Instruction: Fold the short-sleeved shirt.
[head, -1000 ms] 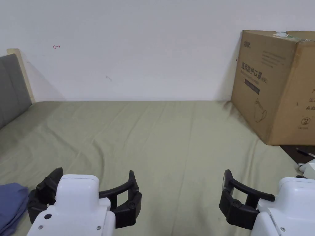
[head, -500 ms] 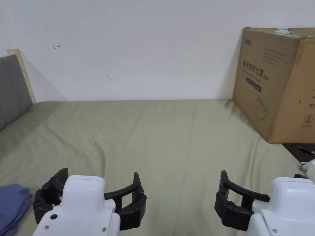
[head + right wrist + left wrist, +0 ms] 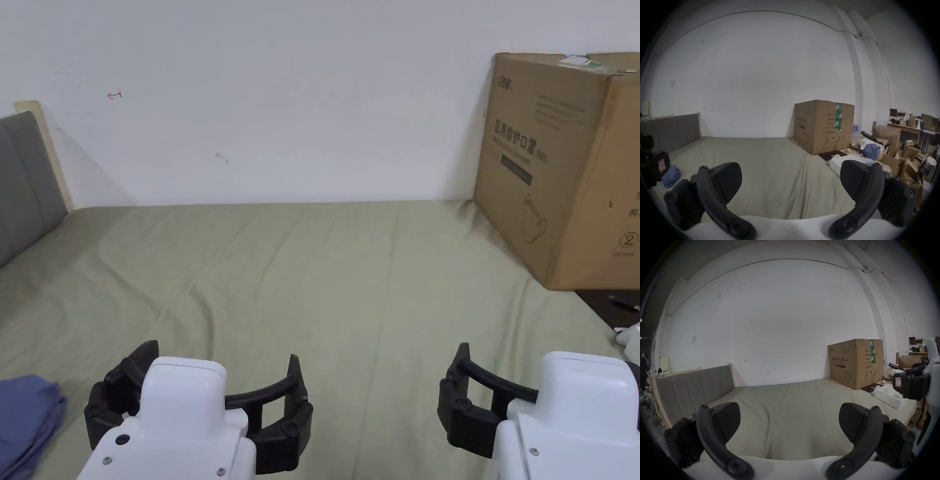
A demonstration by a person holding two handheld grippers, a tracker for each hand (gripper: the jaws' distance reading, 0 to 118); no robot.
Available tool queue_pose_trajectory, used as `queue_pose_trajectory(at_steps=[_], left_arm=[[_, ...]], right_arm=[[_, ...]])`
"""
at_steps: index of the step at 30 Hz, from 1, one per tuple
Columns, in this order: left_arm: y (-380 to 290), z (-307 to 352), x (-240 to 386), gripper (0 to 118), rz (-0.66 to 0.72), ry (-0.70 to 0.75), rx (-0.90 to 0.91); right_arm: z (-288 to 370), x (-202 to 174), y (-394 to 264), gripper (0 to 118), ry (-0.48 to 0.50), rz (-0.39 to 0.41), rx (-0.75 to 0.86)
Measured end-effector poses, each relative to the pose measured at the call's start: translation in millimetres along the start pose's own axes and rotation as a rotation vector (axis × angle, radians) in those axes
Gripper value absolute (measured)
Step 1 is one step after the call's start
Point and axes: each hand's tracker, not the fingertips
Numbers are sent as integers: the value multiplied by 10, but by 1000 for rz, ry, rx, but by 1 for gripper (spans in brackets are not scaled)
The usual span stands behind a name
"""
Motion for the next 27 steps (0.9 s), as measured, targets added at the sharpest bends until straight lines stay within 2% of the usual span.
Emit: queue_pose_trajectory(at_steps=[3,5,7,10,11,13,18,23,27], left_arm=[[-11,-3,6,118,6,-2,-5],[-17,-12,8,118,8,-2,-9],[-20,-18,12,118,5,1,-12],[-27,-25,11,118,-3,5,-14],[-29,-26,12,118,-4,6,-15],[-35,-29,9,118,-2,7,-17],[-46,-38,-2,118,6,10,-24],[-56,-42,-11,118,10,18,-26],[-64,-54,-10,118,13,21,-32]], right_arm=[[43,-37,-57,118,-45,44,100],[61,-54,-86,118,-30,71,108],[55,-50,-57,118,-8,62,53],[36,9,-25,118,17,-23,-47],[31,13,-9,118,5,-25,-89],[-1,-3,5,118,-63,20,-176],[-5,35,-80,118,-5,-5,-124],[56,12,-128,118,-9,55,-23],[118,7,-149,118,-8,61,38]])
